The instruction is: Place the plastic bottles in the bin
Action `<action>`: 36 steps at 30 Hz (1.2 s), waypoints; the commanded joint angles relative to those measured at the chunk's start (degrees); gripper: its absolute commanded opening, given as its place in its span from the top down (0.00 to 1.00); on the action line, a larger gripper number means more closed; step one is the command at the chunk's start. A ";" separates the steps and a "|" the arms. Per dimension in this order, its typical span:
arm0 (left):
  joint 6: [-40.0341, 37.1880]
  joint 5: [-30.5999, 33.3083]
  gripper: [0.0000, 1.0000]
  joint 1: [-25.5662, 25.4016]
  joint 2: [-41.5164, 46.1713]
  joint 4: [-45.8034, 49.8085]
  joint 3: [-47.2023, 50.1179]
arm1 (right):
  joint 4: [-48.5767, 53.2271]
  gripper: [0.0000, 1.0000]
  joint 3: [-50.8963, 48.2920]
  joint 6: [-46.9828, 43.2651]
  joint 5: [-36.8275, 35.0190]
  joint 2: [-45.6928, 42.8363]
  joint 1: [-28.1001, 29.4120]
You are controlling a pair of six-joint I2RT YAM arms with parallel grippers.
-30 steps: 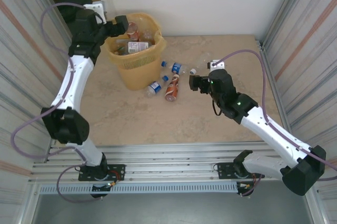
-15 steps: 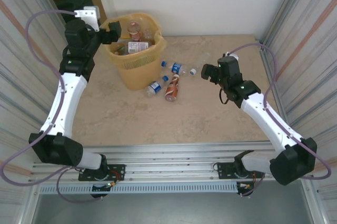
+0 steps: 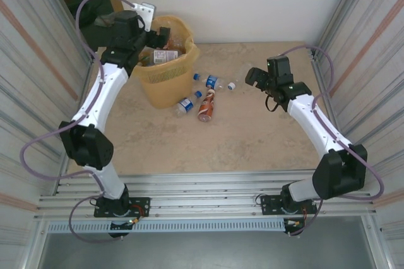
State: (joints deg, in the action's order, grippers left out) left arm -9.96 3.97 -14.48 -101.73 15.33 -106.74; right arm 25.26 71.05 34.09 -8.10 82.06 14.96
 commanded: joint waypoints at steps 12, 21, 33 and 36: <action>-4.52 17.02 0.01 0.48 0.83 2.45 2.04 | -0.84 0.05 12.11 1.81 7.12 15.73 -3.84; -1.79 16.55 0.01 5.21 4.62 1.63 9.38 | 0.45 0.06 20.22 5.29 5.01 26.61 -3.15; -0.34 15.62 0.01 6.75 5.16 1.55 11.70 | 6.09 0.04 32.34 4.79 -1.98 37.53 -0.02; 1.02 13.40 0.01 6.75 6.79 1.11 12.41 | 7.08 0.04 34.60 5.83 -2.51 39.99 0.02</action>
State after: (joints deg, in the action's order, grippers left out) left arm -11.00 19.07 -8.08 -98.02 16.75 -95.09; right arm 29.23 103.18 37.85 -7.99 119.39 15.11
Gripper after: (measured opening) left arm 0.987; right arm 0.960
